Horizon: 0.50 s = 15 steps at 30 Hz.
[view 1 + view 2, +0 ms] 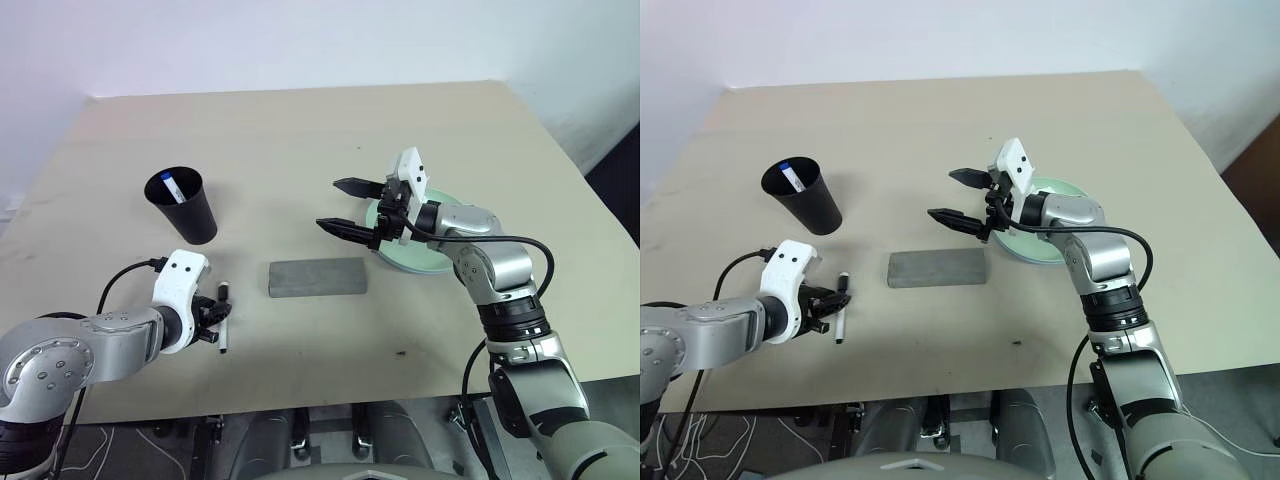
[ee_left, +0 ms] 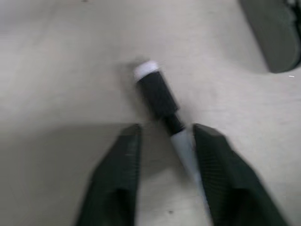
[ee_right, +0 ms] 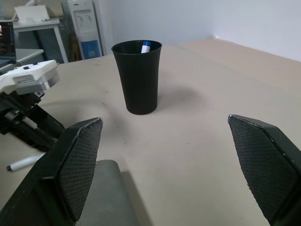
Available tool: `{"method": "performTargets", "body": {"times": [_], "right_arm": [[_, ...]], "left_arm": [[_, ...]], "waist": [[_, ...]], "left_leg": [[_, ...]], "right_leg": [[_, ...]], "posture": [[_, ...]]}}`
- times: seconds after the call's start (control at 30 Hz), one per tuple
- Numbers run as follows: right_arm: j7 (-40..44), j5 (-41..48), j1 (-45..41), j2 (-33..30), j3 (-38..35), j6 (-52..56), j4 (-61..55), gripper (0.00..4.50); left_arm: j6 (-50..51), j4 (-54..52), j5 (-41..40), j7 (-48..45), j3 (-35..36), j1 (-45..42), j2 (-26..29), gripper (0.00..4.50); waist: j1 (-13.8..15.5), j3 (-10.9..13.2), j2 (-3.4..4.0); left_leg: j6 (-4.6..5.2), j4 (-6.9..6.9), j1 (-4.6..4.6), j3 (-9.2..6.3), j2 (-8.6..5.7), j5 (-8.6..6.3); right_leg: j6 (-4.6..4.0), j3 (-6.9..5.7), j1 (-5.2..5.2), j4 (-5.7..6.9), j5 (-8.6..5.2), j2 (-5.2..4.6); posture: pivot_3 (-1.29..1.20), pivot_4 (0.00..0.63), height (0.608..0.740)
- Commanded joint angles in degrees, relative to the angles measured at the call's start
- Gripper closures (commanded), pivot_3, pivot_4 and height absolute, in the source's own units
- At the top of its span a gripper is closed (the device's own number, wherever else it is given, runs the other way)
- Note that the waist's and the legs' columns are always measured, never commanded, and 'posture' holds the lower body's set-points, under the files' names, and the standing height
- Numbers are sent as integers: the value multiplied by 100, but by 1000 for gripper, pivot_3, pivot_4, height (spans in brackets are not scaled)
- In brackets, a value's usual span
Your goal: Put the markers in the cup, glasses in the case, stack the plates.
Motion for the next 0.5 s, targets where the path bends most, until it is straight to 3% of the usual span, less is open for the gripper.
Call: {"method": "performTargets", "body": {"times": [0.03, 0.07, 0.3, 0.5], "right_arm": [[5, 65, -30, -36, -106, -97, -258, 0], [12, 65, -24, -41, -108, -102, -260, 0], [46, 97, -36, -70, -133, -79, -282, 0], [108, 297, -34, -94, -214, 89, -481, 0]], "left_arm": [[282, 73, -83, 112, -20, -14, 84, 4130], [323, 79, -71, 145, -6, -33, 105, 4479], [450, 224, 169, 99, 44, -386, 130, 4479], [-423, 312, 136, -1239, 522, -739, 3, 4479]], "waist": [[1, 0, 0], [0, 0, 0], [3, 0, 0], [7, 2, -4]], "left_leg": [[-1, 0, -1, 0, 0, 0], [-1, 0, -1, 0, 0, 1], [-32, -2, -3, 0, 0, 19], [-20, -2, -13, 0, 1, 12]], "right_leg": [[0, 0, -1, 0, 0, 0], [0, 0, -1, -1, 0, 0], [1, 0, -3, -2, 1, 1], [-5, -2, -12, -2, 3, -1]], "posture": [[0, 150, 740], [0, 150, 740], [0, 150, 740], [0, 150, 740]]}}
